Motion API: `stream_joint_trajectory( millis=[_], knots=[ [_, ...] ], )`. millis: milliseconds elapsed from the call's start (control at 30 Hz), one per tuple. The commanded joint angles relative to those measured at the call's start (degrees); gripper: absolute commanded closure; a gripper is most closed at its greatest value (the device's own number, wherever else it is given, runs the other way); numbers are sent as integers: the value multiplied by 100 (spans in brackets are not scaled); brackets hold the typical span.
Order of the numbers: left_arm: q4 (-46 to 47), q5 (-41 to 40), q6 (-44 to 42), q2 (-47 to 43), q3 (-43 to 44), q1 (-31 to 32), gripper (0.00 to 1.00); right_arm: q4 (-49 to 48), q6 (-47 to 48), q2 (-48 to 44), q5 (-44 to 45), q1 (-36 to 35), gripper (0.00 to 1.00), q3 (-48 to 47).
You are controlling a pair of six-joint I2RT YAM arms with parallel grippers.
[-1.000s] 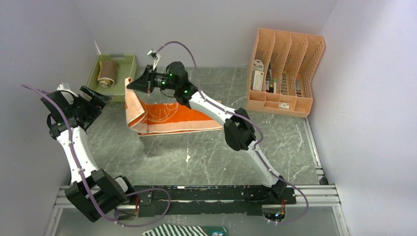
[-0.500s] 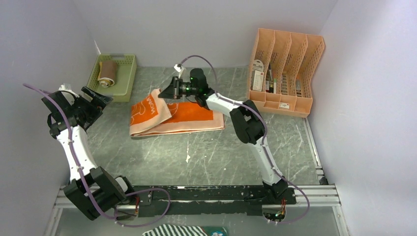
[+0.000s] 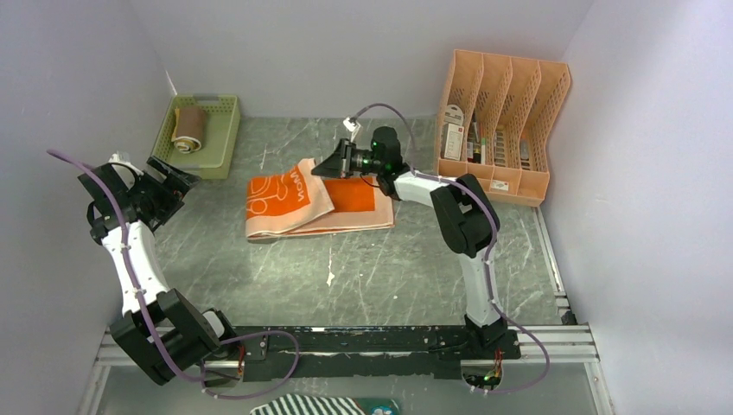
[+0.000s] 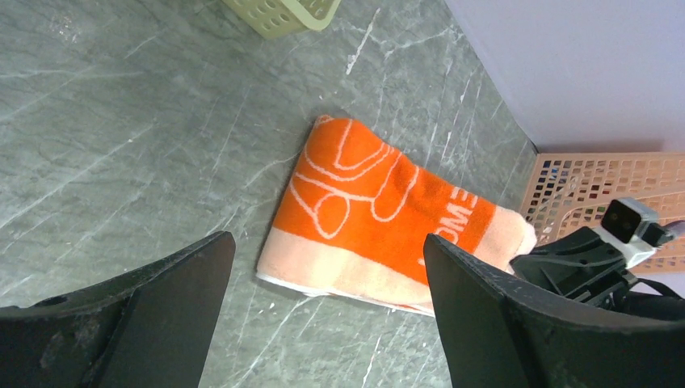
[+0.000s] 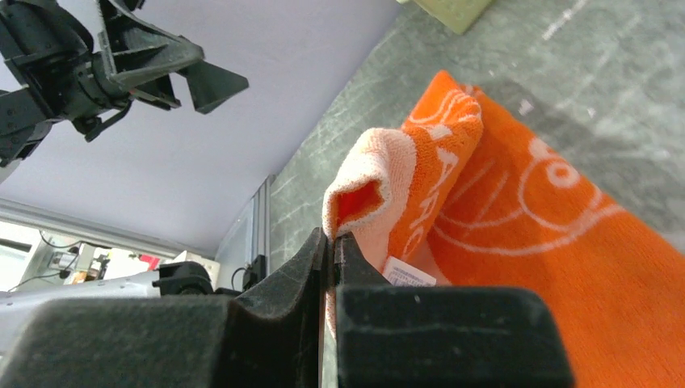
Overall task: Roll the towels
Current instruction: Fold the towel at the center of the board.
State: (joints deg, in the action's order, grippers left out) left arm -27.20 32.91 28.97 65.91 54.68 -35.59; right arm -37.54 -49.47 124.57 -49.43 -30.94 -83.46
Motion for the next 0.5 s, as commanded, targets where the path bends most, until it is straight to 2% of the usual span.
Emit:
stream_joint_trajectory(
  millis=[0, 467],
  knots=[
    [92, 111, -76, -17, -9, -14, 1, -571, -211, -205, -170, 370, 100, 500],
    [132, -145, -28, 62, -9, 343, 1, 114, 455, -618, -10, 1219, 100, 1435]
  ],
)
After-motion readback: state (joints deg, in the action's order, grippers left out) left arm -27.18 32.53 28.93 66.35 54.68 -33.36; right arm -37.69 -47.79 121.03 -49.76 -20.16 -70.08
